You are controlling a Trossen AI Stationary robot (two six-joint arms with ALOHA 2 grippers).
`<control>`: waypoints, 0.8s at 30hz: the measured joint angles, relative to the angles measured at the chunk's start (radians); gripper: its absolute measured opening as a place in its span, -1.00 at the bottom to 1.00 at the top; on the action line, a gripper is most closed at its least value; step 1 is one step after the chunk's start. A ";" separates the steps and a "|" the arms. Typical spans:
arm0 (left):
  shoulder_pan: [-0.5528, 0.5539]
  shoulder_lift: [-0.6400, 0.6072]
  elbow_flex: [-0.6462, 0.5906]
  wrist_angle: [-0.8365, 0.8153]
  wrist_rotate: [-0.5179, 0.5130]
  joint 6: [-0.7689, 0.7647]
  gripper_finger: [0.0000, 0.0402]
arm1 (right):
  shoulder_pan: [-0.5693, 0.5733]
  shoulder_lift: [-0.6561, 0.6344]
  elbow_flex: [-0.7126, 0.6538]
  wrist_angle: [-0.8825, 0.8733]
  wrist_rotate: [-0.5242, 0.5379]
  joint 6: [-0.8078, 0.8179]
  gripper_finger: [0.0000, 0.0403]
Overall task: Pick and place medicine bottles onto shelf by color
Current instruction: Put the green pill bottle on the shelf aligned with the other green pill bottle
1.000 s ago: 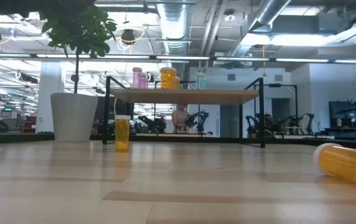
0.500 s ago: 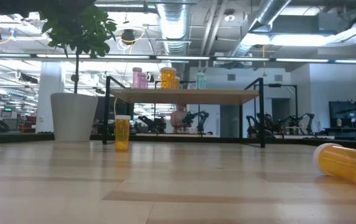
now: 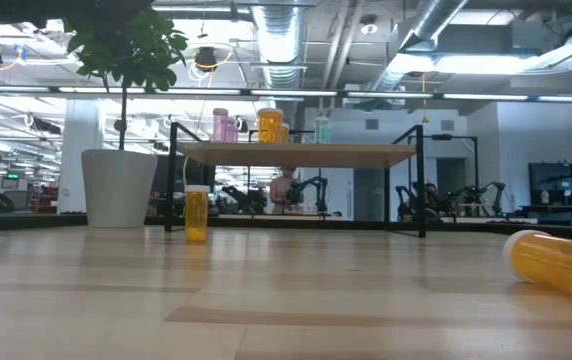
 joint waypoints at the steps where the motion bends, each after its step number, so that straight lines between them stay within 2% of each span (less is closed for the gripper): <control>1: 0.000 0.000 0.000 0.000 0.000 0.000 -0.14 | -0.004 -0.010 0.000 0.000 0.045 -0.009 -0.43; 6: 0.000 0.000 0.000 0.000 0.000 0.000 -0.14 | -0.059 -0.063 0.000 0.005 0.279 -0.121 -0.43; 11: 0.000 0.000 0.000 0.000 0.000 0.000 -0.14 | -0.170 -0.121 0.000 0.028 0.483 -0.352 -0.44; 15: 0.000 0.000 0.000 0.000 0.000 -0.001 -0.14 | -0.288 -0.157 0.000 0.130 0.672 -0.642 -0.44; 18: 0.000 0.000 0.000 0.000 0.000 -0.001 -0.14 | -0.388 -0.167 0.000 0.274 0.784 -0.914 -0.44; 21: 0.000 0.000 0.000 -0.001 0.000 -0.001 -0.14 | -0.488 -0.164 0.000 0.462 0.842 -1.211 -0.44; 24: 0.000 0.000 0.000 -0.004 0.000 -0.001 -0.14 | -0.580 -0.161 0.000 0.673 0.839 -1.501 -0.44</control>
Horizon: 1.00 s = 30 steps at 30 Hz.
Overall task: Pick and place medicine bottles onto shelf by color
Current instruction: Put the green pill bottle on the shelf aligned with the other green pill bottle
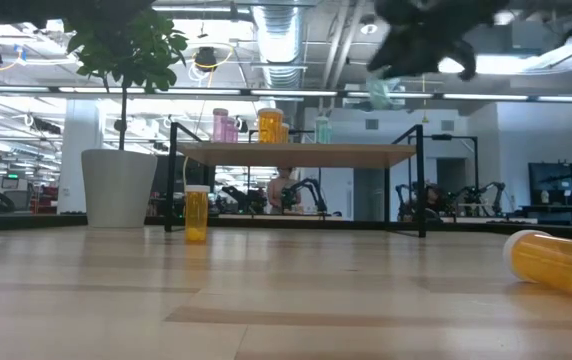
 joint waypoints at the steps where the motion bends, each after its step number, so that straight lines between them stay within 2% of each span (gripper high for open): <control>1: 0.000 0.000 0.000 -0.001 0.000 0.000 -0.14 | -0.027 0.000 0.000 0.073 -0.008 -0.084 -0.44; 3: 0.000 0.000 0.000 -0.005 0.000 0.006 -0.14 | -0.082 0.000 0.000 0.202 -0.064 -0.241 -0.44; 6: 0.000 0.000 0.000 -0.006 0.000 0.013 -0.14 | -0.169 0.000 0.000 0.396 -0.253 -0.430 -0.44; 8: 0.000 0.000 0.000 -0.006 0.000 0.014 -0.14 | -0.227 0.005 0.001 0.478 -0.385 -0.497 -0.44; 10: 0.000 0.000 0.000 -0.006 0.000 0.016 -0.14 | -0.278 0.031 0.000 0.522 -0.456 -0.532 -0.44; 15: 0.000 0.000 0.000 -0.016 -0.001 0.022 -0.14 | -0.371 0.116 -0.004 0.574 -0.525 -0.598 -0.44; 18: 0.000 0.000 0.000 -0.020 -0.009 0.025 -0.14 | -0.403 0.194 -0.006 0.673 -0.574 -0.647 -0.44; 22: 0.000 0.000 0.000 -0.029 -0.013 0.025 -0.14 | -0.423 0.259 -0.005 0.752 -0.577 -0.662 -0.44; 27: 0.000 0.000 0.000 -0.064 -0.014 0.025 -0.14 | -0.407 0.251 -0.008 0.775 -0.576 -0.693 -0.44; 30: 0.000 0.000 0.000 -0.078 -0.015 0.013 -0.14 | -0.392 0.209 -0.056 0.814 -0.577 -0.704 -0.44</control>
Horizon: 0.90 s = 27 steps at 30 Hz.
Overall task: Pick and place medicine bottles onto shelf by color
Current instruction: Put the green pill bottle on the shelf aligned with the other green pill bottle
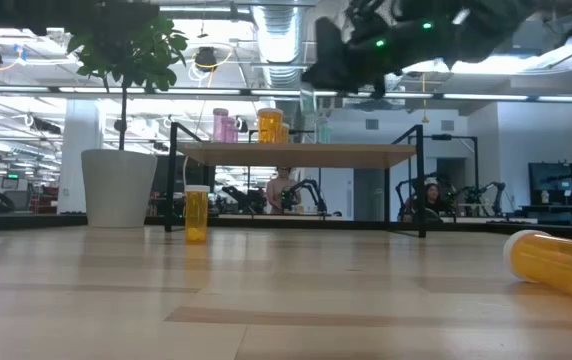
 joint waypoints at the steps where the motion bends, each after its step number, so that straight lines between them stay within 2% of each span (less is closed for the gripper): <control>1: 0.000 0.000 0.000 0.000 0.000 -0.003 -0.14 | 0.004 -0.018 -0.031 0.030 0.001 0.000 -0.44; 6: 0.000 0.000 0.000 0.000 0.000 -0.005 -0.14 | 0.000 -0.069 -0.226 0.289 0.035 0.028 -0.44; 9: 0.000 0.000 0.000 0.007 -0.012 -0.006 -0.14 | 0.002 -0.062 -0.280 0.412 0.031 0.019 -0.44; 17: 0.000 0.000 0.000 0.041 -0.038 0.000 -0.14 | 0.001 -0.052 -0.246 0.387 0.024 -0.076 -0.44; 27: 0.000 0.000 0.000 0.038 -0.038 0.003 -0.14 | -0.045 -0.045 -0.188 0.262 -0.026 -0.053 -0.44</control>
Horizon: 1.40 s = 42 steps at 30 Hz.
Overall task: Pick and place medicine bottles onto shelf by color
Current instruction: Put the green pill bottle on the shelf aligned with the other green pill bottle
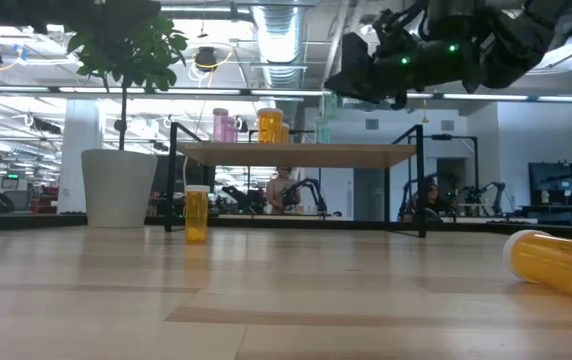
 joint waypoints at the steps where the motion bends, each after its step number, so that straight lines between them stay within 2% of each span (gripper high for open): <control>1: 0.000 0.000 0.000 -0.001 0.000 0.000 -0.14 | -0.001 0.000 0.002 0.002 0.000 0.002 -0.44; 9: 0.000 0.000 0.000 -0.001 -0.011 0.009 -0.14 | 0.003 0.000 0.002 -0.026 0.030 0.054 -0.44; 32: 0.000 0.000 0.000 -0.001 -0.029 0.009 -0.14 | 0.050 0.000 0.028 -0.026 0.140 -0.001 -0.44; 37: 0.000 0.000 0.000 -0.001 -0.029 0.009 -0.14 | 0.054 0.000 0.067 -0.093 0.167 -0.022 -0.44; 42: 0.000 0.000 0.000 -0.002 -0.029 0.010 -0.14 | 0.044 0.001 0.069 -0.116 0.166 0.032 -0.44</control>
